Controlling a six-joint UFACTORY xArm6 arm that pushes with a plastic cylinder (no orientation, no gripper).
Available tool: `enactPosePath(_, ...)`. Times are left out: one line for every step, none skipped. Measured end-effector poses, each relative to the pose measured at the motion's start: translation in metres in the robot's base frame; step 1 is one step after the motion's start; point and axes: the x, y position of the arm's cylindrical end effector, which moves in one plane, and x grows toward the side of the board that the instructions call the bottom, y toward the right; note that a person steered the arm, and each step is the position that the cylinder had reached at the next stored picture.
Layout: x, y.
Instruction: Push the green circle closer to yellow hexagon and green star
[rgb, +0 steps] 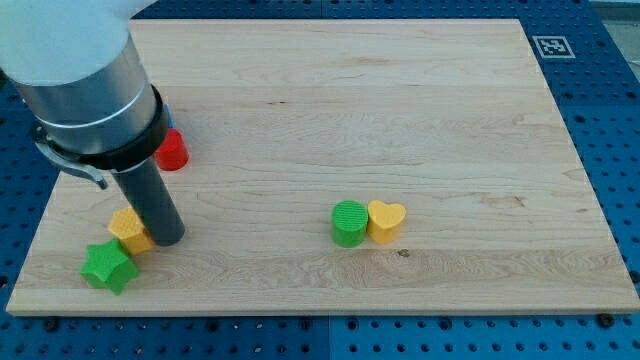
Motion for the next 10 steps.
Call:
enactPosePath(-0.011, 0.013)
enactPosePath(-0.054, 0.07)
enactPosePath(-0.085, 0.157)
enactPosePath(-0.061, 0.241)
enactPosePath(-0.033, 0.306)
enactPosePath(-0.032, 0.312)
enactPosePath(-0.011, 0.305)
enactPosePath(-0.005, 0.282)
enactPosePath(-0.005, 0.254)
enactPosePath(-0.005, 0.226)
